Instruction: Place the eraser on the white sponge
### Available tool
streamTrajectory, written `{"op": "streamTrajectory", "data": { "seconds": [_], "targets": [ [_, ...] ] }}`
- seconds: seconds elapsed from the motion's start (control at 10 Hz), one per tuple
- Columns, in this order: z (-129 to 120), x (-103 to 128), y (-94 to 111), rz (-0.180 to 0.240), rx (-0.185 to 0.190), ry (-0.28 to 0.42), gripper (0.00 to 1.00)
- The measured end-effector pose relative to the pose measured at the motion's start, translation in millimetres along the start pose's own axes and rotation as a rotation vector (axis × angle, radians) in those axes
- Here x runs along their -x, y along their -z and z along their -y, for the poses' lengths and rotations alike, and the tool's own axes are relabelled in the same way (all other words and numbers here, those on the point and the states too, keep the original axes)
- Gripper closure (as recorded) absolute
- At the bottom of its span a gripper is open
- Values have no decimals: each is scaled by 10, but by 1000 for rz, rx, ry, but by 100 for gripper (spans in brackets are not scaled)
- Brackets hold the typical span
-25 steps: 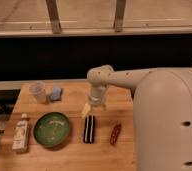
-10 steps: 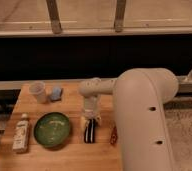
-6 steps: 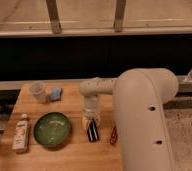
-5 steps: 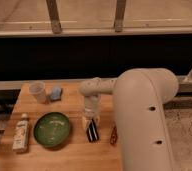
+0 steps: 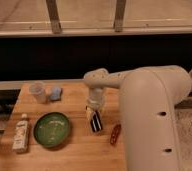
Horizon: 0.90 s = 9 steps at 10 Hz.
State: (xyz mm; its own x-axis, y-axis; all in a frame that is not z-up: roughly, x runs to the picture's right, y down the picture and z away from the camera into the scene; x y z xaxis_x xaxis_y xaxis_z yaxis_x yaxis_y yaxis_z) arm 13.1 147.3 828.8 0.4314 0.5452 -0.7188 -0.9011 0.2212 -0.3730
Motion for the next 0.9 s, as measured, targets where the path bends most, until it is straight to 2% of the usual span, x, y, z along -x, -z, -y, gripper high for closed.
{"op": "streamTrajectory", "data": {
  "seconds": [0.2, 0.4, 0.7, 0.9],
  "targets": [
    [245, 140, 318, 74, -10, -8, 100],
    [340, 329, 665, 157, -20, 19, 100],
    [238, 660, 979, 245, -34, 90, 100],
    [159, 835, 1053, 271, -24, 132, 100]
  ]
}}
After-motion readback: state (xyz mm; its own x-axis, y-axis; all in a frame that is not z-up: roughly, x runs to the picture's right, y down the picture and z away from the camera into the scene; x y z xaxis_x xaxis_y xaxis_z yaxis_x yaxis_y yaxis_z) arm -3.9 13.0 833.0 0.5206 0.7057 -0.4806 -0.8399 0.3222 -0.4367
